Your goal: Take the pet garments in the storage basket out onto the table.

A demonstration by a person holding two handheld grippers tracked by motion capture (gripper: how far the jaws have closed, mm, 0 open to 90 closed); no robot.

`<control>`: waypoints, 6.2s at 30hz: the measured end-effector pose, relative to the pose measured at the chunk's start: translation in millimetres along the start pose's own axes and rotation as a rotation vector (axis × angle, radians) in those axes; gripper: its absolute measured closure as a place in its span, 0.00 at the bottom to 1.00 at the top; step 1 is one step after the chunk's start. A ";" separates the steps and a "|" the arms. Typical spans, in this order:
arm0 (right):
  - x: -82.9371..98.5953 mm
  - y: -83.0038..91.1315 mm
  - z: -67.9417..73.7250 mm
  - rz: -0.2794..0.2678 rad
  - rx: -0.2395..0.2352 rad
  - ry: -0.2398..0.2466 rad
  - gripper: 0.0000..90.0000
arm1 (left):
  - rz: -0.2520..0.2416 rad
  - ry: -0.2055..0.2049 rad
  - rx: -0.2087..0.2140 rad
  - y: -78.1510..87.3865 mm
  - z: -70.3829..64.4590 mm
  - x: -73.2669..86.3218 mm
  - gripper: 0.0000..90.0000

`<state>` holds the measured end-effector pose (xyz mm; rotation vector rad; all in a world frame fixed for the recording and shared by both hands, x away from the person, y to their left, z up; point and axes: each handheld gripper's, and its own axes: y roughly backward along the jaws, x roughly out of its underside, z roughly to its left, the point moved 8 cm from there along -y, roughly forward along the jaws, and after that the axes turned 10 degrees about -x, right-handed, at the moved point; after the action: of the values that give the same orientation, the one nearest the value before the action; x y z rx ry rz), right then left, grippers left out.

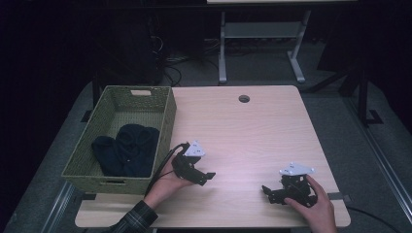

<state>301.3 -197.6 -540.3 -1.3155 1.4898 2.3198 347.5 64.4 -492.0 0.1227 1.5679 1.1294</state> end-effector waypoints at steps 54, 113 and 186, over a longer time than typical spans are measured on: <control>-0.2 0.0 -0.4 -0.001 0.001 0.003 0.00 | -0.088 0.017 0.013 45.2 21.6 -51.4 0.15; -0.5 -0.3 -0.4 -0.004 0.000 0.002 0.00 | -0.128 0.117 -0.069 109.4 89.9 -37.3 0.16; -0.3 -0.2 -0.3 -0.004 0.000 0.004 0.00 | 0.064 0.277 -0.278 127.7 195.8 76.2 0.15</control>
<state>301.8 -197.6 -540.2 -1.3230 1.4875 2.3163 417.9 293.2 -435.9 -0.1778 1.6374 1.4507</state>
